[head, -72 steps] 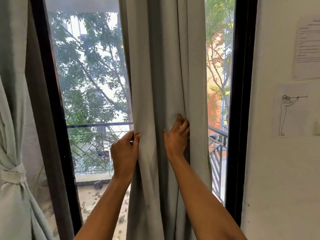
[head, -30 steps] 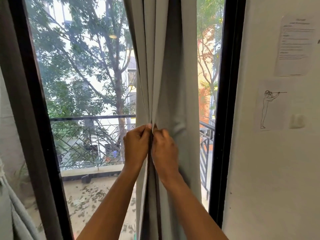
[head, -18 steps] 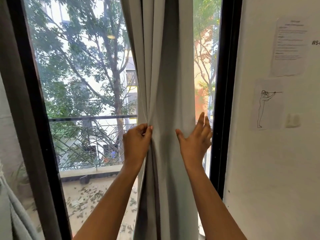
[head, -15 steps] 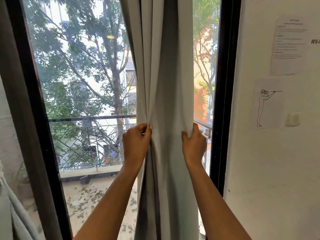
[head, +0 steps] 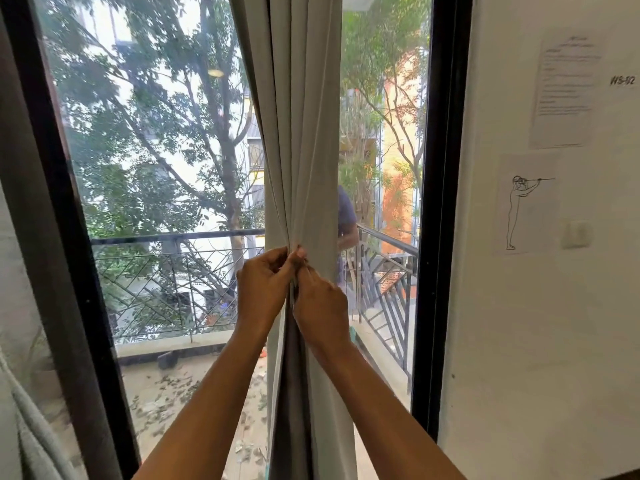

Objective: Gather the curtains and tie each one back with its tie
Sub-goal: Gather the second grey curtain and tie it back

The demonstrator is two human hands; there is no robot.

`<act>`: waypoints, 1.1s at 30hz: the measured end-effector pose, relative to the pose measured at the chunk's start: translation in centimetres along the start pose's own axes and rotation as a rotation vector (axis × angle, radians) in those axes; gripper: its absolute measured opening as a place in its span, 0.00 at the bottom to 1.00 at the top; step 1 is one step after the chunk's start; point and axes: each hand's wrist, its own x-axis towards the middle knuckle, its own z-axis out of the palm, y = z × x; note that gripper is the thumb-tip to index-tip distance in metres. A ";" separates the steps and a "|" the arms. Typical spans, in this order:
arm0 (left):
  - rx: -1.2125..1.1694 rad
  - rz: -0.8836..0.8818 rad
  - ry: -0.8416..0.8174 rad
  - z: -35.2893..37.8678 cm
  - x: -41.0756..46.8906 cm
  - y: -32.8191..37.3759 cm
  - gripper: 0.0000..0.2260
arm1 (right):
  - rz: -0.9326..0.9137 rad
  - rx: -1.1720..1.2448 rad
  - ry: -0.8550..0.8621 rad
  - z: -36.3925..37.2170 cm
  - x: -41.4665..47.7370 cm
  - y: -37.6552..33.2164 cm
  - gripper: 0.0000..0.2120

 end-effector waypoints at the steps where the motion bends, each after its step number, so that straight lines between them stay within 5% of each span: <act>1: 0.009 0.003 0.013 -0.1 0.1 0.0 0.03 | -0.035 0.024 -0.044 -0.2 0.2 0.6 0.15; 3: 0.064 0.007 0.056 -0.1 0.6 -0.1 0.03 | 0.016 0.211 -0.139 -1.1 0.9 2.5 0.16; 6: 0.170 0.027 0.138 0.4 1.0 -0.2 0.05 | 0.451 0.487 -0.020 -1.3 3.3 6.5 0.14; 10: 0.263 0.028 0.222 1.7 1.0 -0.2 0.03 | 0.748 0.703 -0.221 -0.1 6.7 10.4 0.37; 12: 0.294 0.028 0.246 2.1 1.1 -0.4 0.04 | 0.803 0.788 -0.273 0.0 7.1 11.7 0.28; 15: 0.340 0.029 0.271 2.6 1.2 -0.8 0.04 | 0.688 0.457 -0.141 -0.5 6.0 12.5 0.09; 19: 0.356 0.024 0.327 3.6 1.1 -0.9 0.05 | 0.461 0.140 0.152 -1.9 3.3 9.3 0.06; 27: 0.286 0.029 0.301 5.3 0.1 -0.2 0.05 | 0.143 0.165 -0.078 -2.0 0.7 3.3 0.20; 33: -0.259 -0.194 0.135 4.4 -0.2 0.0 0.06 | 0.102 0.183 -0.098 -2.0 0.1 3.2 0.20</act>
